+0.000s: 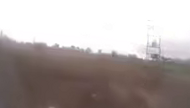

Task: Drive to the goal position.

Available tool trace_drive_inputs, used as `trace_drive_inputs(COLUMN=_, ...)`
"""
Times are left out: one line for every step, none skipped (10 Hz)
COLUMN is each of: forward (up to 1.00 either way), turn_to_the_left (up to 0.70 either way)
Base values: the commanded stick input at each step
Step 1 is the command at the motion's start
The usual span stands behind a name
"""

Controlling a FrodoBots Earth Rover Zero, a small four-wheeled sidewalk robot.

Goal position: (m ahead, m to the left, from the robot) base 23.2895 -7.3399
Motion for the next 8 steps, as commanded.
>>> trace_drive_inputs(forward=0.70, turn_to_the_left=0.00)
trace_drive_inputs(forward=0.70, turn_to_the_left=0.00)
trace_drive_inputs(forward=0.70, turn_to_the_left=0.00)
trace_drive_inputs(forward=0.70, turn_to_the_left=0.00)
trace_drive_inputs(forward=0.70, turn_to_the_left=0.00)
trace_drive_inputs(forward=0.70, turn_to_the_left=0.00)
trace_drive_inputs(forward=0.70, turn_to_the_left=0.00)
trace_drive_inputs(forward=0.70, turn_to_the_left=0.00)
